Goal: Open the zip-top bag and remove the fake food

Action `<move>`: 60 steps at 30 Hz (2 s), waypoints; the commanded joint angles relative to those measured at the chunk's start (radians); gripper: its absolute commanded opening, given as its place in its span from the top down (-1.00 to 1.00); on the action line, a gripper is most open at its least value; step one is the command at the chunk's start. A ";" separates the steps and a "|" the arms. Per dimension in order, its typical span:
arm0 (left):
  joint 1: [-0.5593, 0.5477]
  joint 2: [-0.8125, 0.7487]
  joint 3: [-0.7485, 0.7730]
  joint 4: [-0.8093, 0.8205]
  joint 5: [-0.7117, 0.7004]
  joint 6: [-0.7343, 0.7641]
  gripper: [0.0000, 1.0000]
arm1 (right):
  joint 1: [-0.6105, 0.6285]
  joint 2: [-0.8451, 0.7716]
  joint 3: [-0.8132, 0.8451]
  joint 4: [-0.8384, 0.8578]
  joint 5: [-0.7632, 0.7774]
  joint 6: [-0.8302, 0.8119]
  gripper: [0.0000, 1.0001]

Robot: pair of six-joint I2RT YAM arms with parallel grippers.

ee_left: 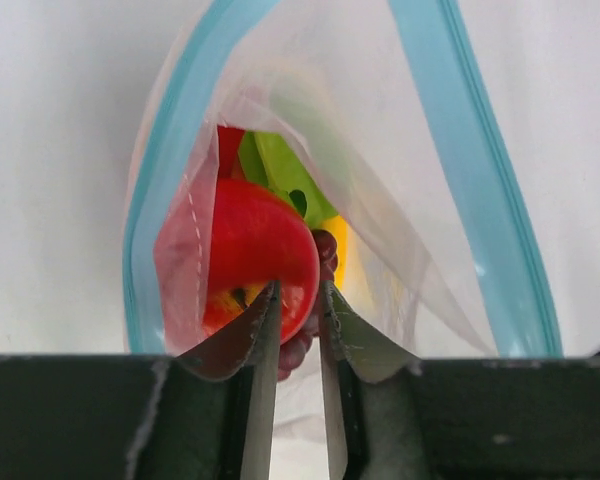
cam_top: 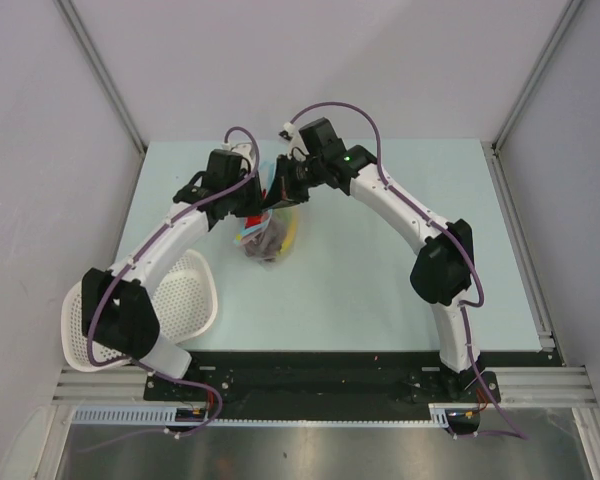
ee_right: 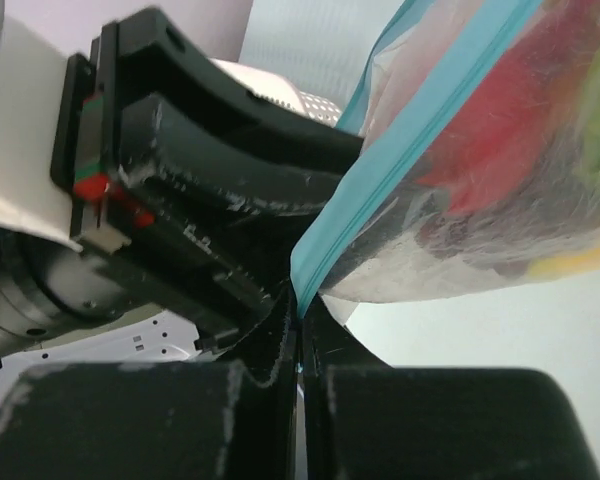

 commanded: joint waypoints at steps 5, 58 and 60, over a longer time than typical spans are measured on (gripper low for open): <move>0.012 0.055 0.099 -0.005 -0.010 0.040 -0.04 | 0.003 -0.026 0.037 -0.015 -0.036 0.010 1.00; -0.065 -0.035 -0.023 0.062 -0.280 0.168 0.99 | -0.014 -0.090 -0.095 0.022 -0.033 -0.023 1.00; -0.063 -0.095 -0.026 0.035 -0.220 0.154 0.99 | -0.023 -0.092 -0.098 0.015 -0.024 -0.034 1.00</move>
